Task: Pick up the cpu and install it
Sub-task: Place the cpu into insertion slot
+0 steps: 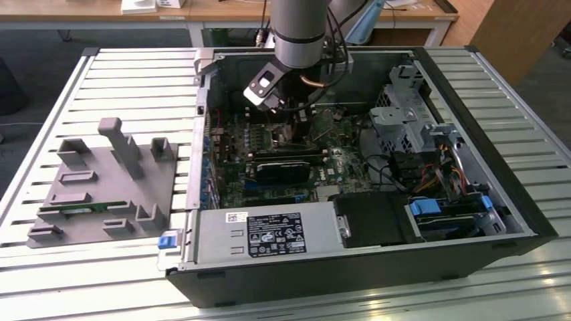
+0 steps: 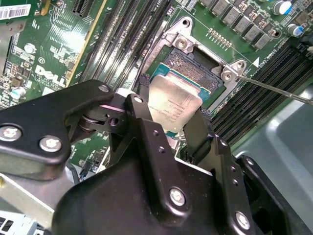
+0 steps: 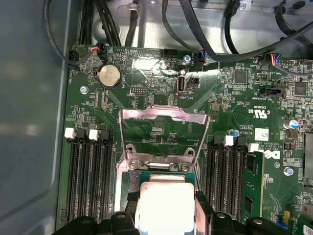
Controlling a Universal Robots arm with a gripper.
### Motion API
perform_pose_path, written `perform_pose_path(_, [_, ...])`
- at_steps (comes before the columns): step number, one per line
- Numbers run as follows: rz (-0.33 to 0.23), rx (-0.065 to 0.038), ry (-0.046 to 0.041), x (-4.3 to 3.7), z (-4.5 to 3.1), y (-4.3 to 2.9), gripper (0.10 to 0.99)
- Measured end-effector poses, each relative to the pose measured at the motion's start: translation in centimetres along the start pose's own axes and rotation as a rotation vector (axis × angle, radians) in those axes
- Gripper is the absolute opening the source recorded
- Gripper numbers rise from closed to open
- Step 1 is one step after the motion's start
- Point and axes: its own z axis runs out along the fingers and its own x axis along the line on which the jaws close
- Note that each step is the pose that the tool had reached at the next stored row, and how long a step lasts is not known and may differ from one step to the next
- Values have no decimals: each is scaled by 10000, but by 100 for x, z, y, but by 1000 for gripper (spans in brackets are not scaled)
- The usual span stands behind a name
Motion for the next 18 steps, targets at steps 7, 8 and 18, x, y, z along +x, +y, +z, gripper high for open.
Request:
perform_pose_path(7, [55,-2,0,32,12,-1,533])
perform_pose_path(8, [80,-2,-1,35,17,-5,533])
perform_pose_path(18, [316,-2,-13,55,84,-47,533])
